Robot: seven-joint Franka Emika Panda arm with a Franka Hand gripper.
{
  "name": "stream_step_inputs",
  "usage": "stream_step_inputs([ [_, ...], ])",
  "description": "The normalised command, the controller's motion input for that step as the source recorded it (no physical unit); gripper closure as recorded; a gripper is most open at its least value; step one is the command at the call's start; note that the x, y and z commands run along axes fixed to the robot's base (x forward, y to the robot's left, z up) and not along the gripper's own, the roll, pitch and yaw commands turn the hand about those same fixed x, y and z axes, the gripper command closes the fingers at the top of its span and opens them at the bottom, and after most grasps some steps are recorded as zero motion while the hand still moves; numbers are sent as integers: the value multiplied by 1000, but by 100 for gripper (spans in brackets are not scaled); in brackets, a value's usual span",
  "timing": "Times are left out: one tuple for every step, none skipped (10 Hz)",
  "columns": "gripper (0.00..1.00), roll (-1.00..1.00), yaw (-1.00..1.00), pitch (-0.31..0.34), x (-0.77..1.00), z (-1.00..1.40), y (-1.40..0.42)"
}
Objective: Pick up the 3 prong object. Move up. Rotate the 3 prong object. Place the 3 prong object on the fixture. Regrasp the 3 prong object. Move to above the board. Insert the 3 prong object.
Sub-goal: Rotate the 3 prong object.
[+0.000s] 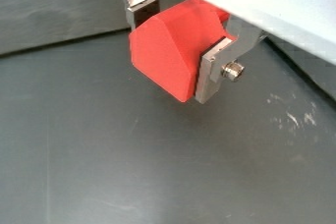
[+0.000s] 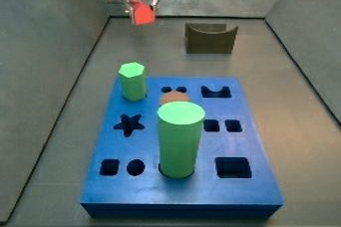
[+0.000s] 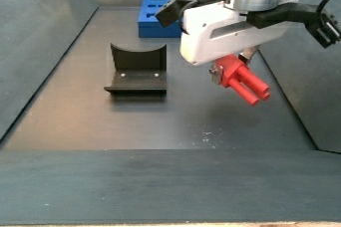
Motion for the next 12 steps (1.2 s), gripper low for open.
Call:
stream_step_inputs([
  [100,-70,-1000,-30,5,1,22],
  [100,-77,-1000,-34,5,1,22],
  [100,-99,-1000,-43,5,1,22],
  [100,-119,-981,-52,5,1,23],
  [100,-119,-650,-52,5,1,23],
  [100,-119,-439,-52,5,1,23],
  [100,-119,-254,-51,4,0,23],
  [100,0,0,0,0,-809,0],
  [100,1,35,-9,12,-794,2],
  [100,-6,38,-38,35,-721,4],
  [100,-29,32,-57,40,-605,1],
  [100,-48,27,-67,36,-517,2],
])
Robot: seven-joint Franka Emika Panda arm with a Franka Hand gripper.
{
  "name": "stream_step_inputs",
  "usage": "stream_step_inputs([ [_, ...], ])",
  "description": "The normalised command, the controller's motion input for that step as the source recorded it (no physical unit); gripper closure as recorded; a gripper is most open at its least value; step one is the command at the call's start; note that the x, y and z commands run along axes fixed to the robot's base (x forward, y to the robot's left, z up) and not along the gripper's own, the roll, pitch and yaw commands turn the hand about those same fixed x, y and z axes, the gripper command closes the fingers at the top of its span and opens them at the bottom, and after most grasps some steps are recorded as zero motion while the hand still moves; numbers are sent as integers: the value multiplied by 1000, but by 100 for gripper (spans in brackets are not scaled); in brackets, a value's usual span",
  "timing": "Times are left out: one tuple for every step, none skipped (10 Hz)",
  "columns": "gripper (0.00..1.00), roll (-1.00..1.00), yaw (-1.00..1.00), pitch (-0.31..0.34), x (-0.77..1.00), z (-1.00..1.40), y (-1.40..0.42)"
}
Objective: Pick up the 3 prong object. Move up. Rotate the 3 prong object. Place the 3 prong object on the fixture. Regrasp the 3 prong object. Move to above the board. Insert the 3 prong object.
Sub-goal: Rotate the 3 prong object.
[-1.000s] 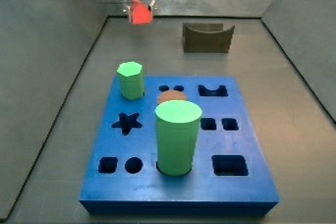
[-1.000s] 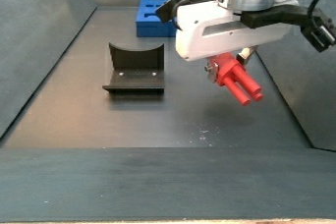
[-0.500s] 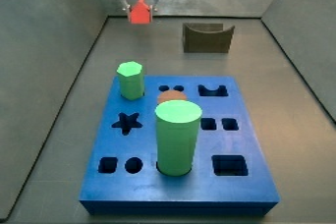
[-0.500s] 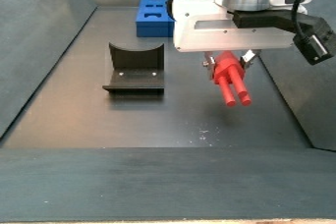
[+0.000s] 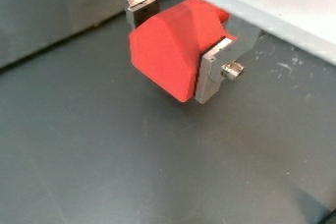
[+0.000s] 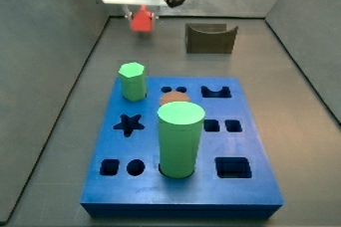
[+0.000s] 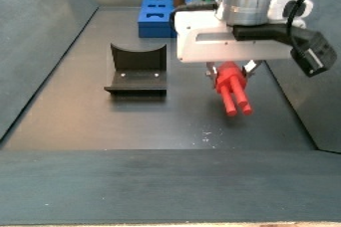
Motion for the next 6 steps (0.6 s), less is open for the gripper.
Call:
stream_step_inputs([
  [100,-73,23,-77,35,-399,5],
  [100,-87,20,-84,35,-317,7],
  [100,-98,17,-94,32,-239,7],
  [0,0,0,0,0,0,0],
  [0,0,0,0,0,1000,0],
  [0,2,-1,17,-8,1000,1],
])
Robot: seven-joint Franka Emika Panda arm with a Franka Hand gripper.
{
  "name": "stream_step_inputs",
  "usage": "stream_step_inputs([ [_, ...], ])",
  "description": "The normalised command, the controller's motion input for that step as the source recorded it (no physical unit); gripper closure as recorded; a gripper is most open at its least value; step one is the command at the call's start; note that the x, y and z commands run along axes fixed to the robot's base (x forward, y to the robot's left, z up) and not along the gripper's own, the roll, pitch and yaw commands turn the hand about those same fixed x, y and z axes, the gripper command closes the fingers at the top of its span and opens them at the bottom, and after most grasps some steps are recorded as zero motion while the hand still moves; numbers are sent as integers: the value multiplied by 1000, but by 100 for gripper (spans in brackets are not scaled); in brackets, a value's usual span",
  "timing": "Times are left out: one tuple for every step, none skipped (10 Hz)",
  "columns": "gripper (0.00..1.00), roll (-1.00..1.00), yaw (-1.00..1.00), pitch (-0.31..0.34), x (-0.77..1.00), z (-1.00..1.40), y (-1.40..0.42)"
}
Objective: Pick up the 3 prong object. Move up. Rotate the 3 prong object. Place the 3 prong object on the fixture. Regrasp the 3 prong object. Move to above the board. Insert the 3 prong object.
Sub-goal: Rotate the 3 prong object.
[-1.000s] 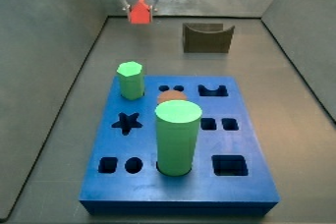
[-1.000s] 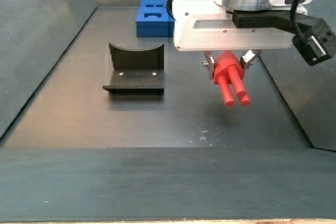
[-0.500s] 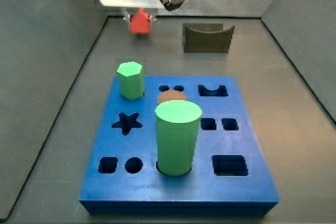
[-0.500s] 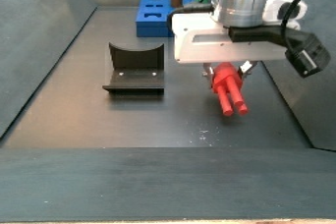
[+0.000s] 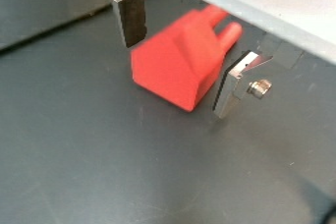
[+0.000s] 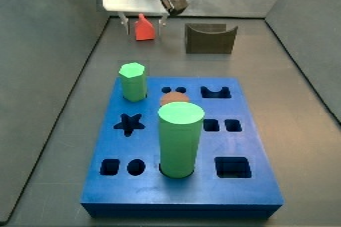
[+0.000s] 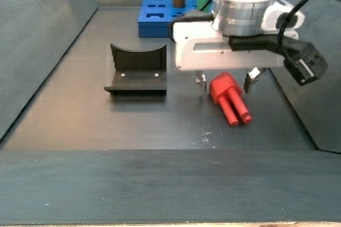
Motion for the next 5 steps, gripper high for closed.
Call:
stream_step_inputs([
  [0,14,-3,41,-13,1000,3],
  [0,26,-7,57,-12,1000,5],
  [0,46,-11,96,-10,1000,7],
  [0,65,-12,117,-13,1000,8],
  [0,91,-6,128,-18,1000,5],
])
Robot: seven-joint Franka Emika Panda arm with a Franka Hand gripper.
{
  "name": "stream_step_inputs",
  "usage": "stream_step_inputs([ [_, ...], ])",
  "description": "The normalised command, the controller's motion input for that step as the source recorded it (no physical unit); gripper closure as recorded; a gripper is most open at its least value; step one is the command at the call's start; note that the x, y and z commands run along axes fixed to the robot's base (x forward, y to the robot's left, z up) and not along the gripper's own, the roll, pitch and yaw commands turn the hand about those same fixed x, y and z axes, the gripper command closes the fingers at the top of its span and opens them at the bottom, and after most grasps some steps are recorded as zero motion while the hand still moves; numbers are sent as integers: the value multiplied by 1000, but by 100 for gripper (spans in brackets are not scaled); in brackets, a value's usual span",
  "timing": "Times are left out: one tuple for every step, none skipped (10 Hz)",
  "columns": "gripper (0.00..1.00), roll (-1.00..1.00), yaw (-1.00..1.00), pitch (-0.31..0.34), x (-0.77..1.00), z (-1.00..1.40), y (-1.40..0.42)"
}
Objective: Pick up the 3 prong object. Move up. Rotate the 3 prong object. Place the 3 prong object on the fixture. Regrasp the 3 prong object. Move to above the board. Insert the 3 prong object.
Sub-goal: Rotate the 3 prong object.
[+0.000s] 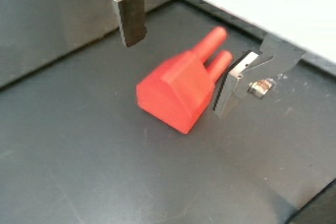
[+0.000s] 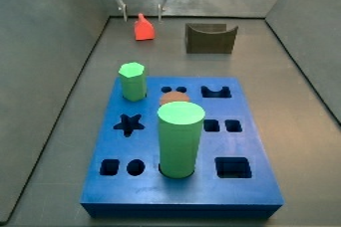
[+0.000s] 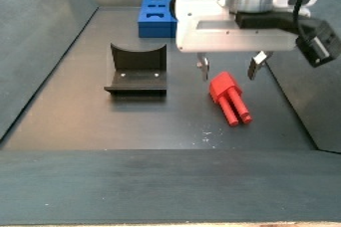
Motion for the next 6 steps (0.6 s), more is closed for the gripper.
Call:
stream_step_inputs([
  [0,111,0,129,-22,1000,1],
  [0,130,12,129,-28,1000,-4],
  [0,131,12,126,-28,949,-3],
  [0,0,1000,0,0,0,0],
  [0,-1,1000,0,-5,-102,-1],
  [0,1,1000,2,-19,-249,0],
])
